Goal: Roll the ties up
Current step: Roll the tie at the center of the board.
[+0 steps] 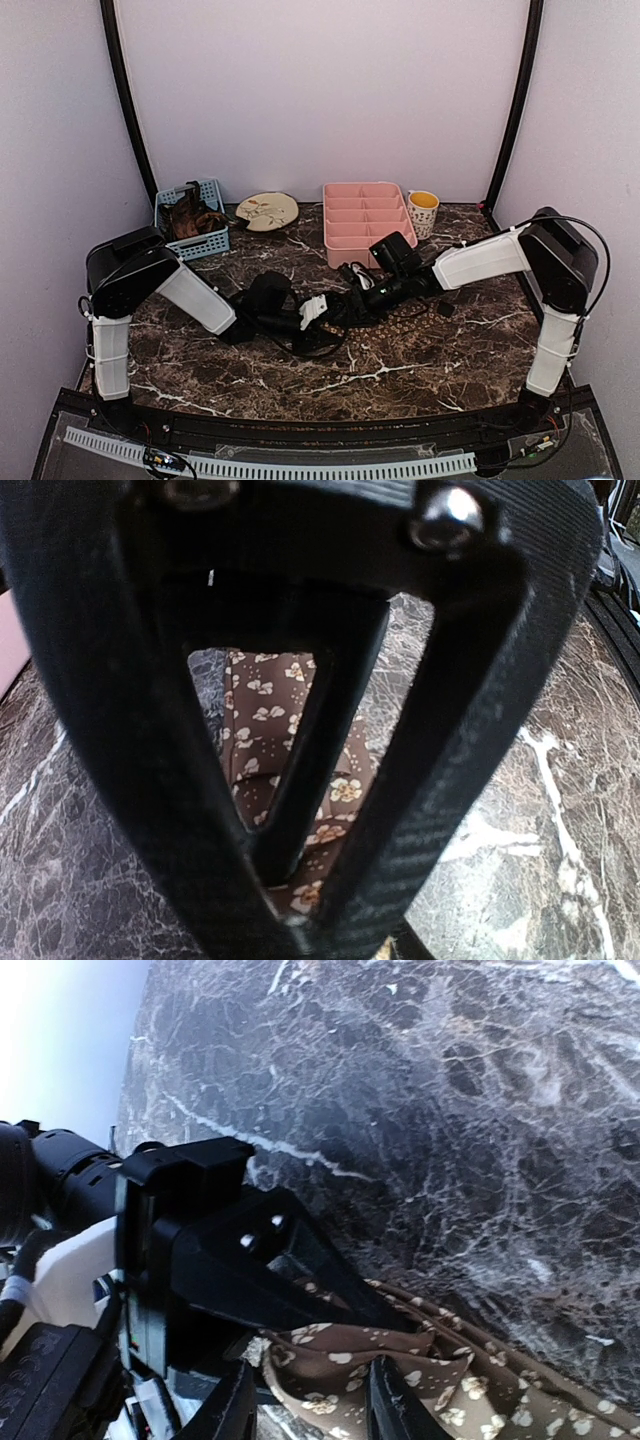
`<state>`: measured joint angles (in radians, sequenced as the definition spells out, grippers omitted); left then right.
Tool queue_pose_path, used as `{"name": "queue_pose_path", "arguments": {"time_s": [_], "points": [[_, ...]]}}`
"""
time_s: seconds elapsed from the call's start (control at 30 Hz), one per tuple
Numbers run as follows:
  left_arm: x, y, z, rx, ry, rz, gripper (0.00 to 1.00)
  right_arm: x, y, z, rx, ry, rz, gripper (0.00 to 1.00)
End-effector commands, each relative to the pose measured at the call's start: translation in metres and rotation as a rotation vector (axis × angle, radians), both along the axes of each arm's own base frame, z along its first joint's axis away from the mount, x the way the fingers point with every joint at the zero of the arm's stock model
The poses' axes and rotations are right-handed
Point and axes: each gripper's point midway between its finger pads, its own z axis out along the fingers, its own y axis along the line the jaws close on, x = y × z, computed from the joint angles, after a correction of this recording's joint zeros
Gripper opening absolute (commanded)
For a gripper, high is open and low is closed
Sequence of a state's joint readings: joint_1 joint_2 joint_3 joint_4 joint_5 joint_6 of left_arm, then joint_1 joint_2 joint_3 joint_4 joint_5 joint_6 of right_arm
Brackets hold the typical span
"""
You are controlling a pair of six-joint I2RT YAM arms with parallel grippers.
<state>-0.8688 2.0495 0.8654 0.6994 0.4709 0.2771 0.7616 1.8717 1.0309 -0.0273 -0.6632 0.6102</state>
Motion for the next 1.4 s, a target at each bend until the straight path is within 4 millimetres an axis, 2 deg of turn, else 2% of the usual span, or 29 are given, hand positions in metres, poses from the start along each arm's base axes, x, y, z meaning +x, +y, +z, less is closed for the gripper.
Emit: {"name": "queue_pose_path", "arguments": {"time_s": [0.0, 0.2, 0.27, 0.37, 0.47, 0.57, 0.63, 0.87, 0.97, 1.2, 1.37], "points": [[-0.021, 0.037, -0.064, 0.231, 0.147, 0.04, 0.29, -0.017, -0.019, -0.037, -0.168, 0.016, 0.005, 0.38], [-0.021, 0.036, -0.062, 0.222, 0.145, 0.033, 0.29, -0.013, -0.019, -0.035, -0.166, 0.006, -0.028, 0.3], [-0.021, 0.035, -0.061, 0.22, 0.143, 0.032, 0.3, -0.01, -0.016, -0.034, -0.158, 0.001, -0.027, 0.22], [-0.021, 0.034, -0.06, 0.218, 0.145, 0.023, 0.33, -0.006, -0.01, -0.028, -0.141, -0.01, -0.023, 0.0], [-0.023, 0.032, -0.058, 0.203, 0.147, 0.008, 0.41, -0.004, -0.008, -0.025, -0.129, -0.015, -0.01, 0.0], [-0.021, 0.028, -0.051, 0.181, 0.129, -0.002, 0.56, -0.008, -0.011, -0.03, -0.118, 0.013, -0.001, 0.0], [-0.016, 0.023, -0.038, 0.142, 0.094, 0.0, 0.63, -0.011, -0.014, -0.035, -0.108, 0.036, 0.003, 0.0], [-0.008, 0.016, 0.009, -0.033, -0.03, 0.02, 0.73, -0.012, -0.031, -0.049, -0.077, 0.085, -0.016, 0.0], [-0.008, 0.013, 0.016, -0.089, -0.027, 0.027, 0.84, -0.012, -0.039, -0.054, -0.076, 0.092, -0.025, 0.0], [-0.015, -0.003, 0.018, -0.21, -0.006, 0.047, 0.84, -0.009, -0.06, -0.068, -0.098, 0.101, -0.071, 0.0], [-0.017, -0.02, 0.01, -0.244, 0.001, 0.035, 0.83, -0.006, -0.069, -0.076, -0.11, 0.112, -0.103, 0.0]]}}
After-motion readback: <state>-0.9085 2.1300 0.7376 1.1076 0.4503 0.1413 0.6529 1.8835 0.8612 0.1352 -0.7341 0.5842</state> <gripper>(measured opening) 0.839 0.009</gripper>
